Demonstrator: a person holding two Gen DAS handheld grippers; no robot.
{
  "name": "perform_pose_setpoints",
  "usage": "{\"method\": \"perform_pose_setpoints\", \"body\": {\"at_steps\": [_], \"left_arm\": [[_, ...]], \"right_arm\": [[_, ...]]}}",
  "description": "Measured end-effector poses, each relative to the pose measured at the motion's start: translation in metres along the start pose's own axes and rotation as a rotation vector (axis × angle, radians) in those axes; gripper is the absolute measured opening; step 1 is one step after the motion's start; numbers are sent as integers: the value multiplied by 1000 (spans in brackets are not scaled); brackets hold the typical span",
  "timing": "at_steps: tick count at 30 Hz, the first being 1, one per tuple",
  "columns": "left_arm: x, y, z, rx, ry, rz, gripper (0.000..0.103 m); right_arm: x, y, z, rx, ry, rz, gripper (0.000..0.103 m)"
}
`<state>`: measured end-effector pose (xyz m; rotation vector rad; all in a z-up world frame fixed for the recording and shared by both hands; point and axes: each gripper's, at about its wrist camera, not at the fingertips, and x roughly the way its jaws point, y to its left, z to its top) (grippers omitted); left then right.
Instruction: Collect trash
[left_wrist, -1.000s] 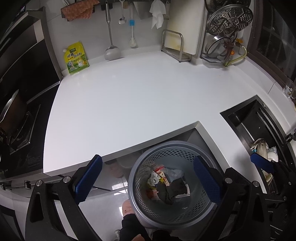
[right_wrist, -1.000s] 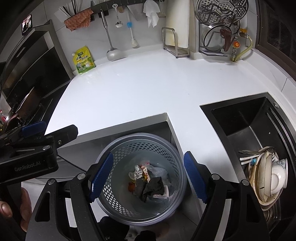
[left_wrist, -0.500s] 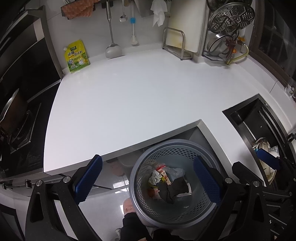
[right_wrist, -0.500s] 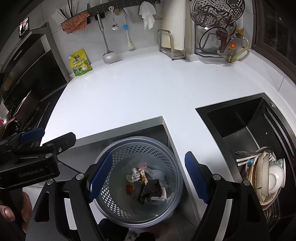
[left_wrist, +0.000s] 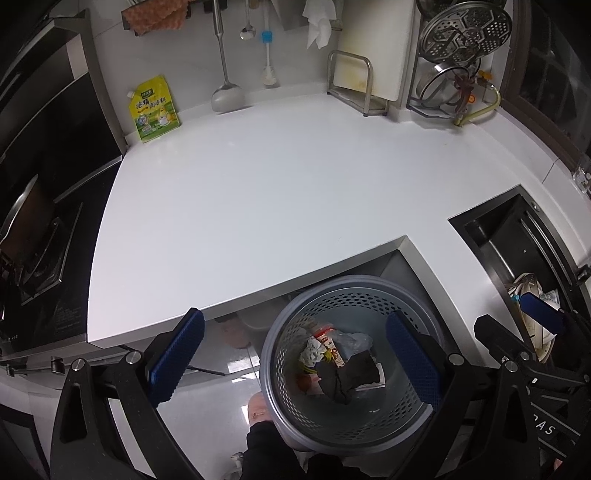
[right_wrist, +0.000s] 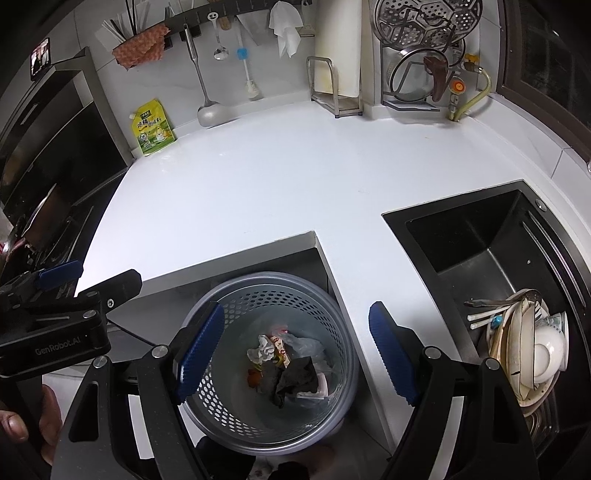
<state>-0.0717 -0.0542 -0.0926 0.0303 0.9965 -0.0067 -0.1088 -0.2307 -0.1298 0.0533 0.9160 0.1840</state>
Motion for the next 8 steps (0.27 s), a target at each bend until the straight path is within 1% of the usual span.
{"method": "perform_pose_setpoints", "body": {"at_steps": [8], "left_arm": [[1,3,1,-4,4,7,97]], "right_arm": [[1,-1,0,5,-2,2,77]]}}
